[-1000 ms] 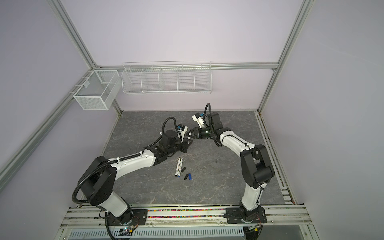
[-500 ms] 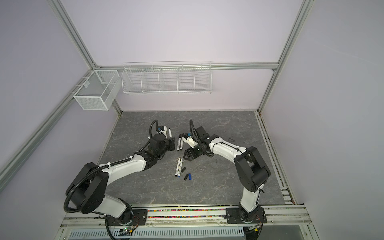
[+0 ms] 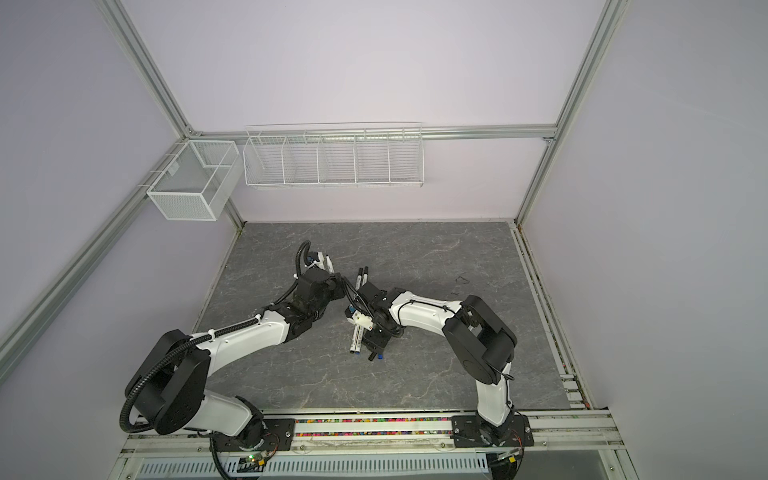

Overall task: Insert the pens into the pen caps
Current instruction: 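Lower the right gripper to the black cap on the table and grasp it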

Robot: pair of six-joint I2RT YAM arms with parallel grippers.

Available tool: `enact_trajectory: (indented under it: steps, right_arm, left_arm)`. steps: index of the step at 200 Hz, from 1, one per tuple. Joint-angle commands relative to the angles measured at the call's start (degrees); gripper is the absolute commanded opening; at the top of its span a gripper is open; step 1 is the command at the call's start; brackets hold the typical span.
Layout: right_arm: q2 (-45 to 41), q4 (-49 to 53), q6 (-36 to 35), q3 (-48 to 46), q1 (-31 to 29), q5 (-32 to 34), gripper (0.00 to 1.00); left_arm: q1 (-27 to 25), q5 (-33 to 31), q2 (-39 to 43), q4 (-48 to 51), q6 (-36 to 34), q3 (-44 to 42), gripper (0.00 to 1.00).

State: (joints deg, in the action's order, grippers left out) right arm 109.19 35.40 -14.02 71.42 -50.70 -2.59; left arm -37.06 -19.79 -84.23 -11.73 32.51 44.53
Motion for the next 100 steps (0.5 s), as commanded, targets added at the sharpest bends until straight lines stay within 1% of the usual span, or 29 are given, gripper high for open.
enact_trajectory:
  steps: [1,38,100]
  right_arm:
    - [1.6,1.8,-4.0,2.1,-1.2,2.1,0.73]
    - [4.0,2.4,-4.9,4.4,-2.5,2.5,0.74]
    - [6.2,2.6,-4.9,6.7,-2.7,1.5,0.74]
  left_arm:
    - [0.2,-3.7,2.5,1.8,1.5,-1.3,0.00]
    - [0.2,-6.2,4.1,3.4,1.6,-2.2,0.00]
    - [0.2,-6.6,4.8,5.0,1.3,-2.5,0.00]
